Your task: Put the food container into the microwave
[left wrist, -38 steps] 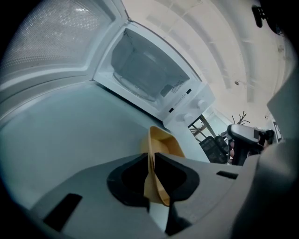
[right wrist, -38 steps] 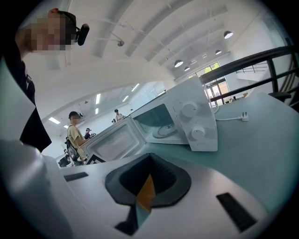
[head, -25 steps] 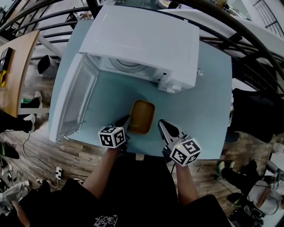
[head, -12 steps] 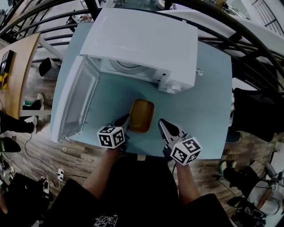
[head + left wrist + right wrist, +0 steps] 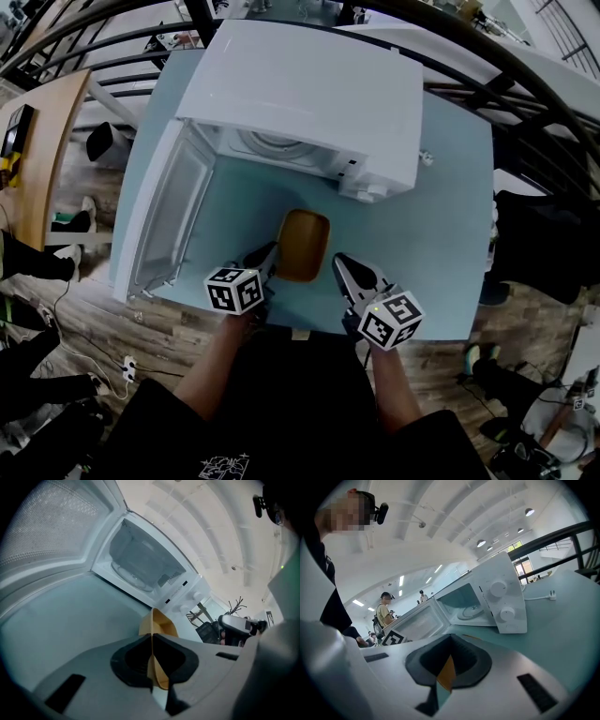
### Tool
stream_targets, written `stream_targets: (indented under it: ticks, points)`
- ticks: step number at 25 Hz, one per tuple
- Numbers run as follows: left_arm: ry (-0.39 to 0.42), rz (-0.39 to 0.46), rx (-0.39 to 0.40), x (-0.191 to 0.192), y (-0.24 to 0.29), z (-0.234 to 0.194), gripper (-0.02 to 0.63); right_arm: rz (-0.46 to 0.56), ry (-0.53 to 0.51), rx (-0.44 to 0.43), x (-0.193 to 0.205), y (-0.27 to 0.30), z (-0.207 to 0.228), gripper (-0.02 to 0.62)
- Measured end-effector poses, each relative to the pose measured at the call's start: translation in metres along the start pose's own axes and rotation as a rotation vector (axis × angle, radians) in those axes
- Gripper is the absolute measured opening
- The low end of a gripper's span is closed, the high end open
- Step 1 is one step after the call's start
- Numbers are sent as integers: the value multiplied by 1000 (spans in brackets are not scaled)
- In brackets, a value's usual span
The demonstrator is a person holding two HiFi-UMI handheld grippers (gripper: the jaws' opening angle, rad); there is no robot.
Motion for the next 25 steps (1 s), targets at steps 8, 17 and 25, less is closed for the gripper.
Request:
stream_targets:
  ticks: [8,17,25]
  points:
    - [-5,42,-25,-24,-5,-8,21,2,1,-16,-6,12,-4,6]
    - [-51,108,-38,-55,-2,-18,21,2,-14,-49,-18,35,-10,5]
    - [-72,152,-68,-79,1,-30,21,5,-12,-73,-28,54,-12,6]
Point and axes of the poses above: the fingertips, and each gripper's own axes: y forward along the fingers, z to its right, x out of its underside, the point moved 2 cm from there along -y, backward along the fingers, and after that the axes turned 12 degrees about y, right-handed, at the moved point
